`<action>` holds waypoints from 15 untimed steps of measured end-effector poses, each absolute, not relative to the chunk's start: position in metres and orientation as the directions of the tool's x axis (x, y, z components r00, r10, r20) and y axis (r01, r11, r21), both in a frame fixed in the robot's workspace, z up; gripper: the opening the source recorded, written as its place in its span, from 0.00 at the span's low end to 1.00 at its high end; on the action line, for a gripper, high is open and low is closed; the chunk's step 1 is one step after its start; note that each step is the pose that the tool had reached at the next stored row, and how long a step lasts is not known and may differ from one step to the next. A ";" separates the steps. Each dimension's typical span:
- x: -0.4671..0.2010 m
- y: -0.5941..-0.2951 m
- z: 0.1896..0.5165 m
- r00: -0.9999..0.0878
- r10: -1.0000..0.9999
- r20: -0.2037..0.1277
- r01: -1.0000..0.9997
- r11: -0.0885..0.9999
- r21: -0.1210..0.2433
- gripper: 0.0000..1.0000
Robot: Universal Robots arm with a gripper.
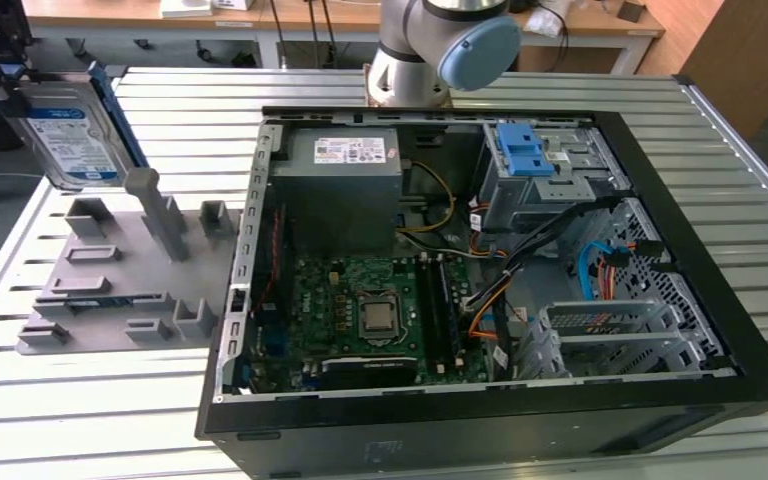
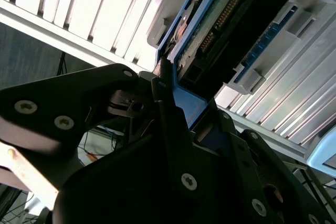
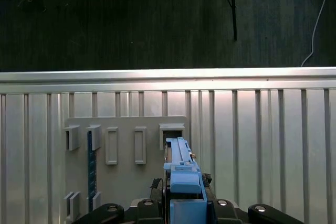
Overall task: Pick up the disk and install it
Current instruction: 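Pick up the disk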
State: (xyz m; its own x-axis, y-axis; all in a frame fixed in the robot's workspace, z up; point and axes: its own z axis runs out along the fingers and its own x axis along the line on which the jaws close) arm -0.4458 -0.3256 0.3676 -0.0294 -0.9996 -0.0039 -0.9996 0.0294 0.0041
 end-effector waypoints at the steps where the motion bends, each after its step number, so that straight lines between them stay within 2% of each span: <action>1: -0.446 -0.326 0.368 -0.029 -1.000 -0.004 -1.000 0.029 0.004 0.36; 15: -0.446 -0.324 0.378 -0.029 -1.000 -0.004 -1.000 0.029 0.004 0.36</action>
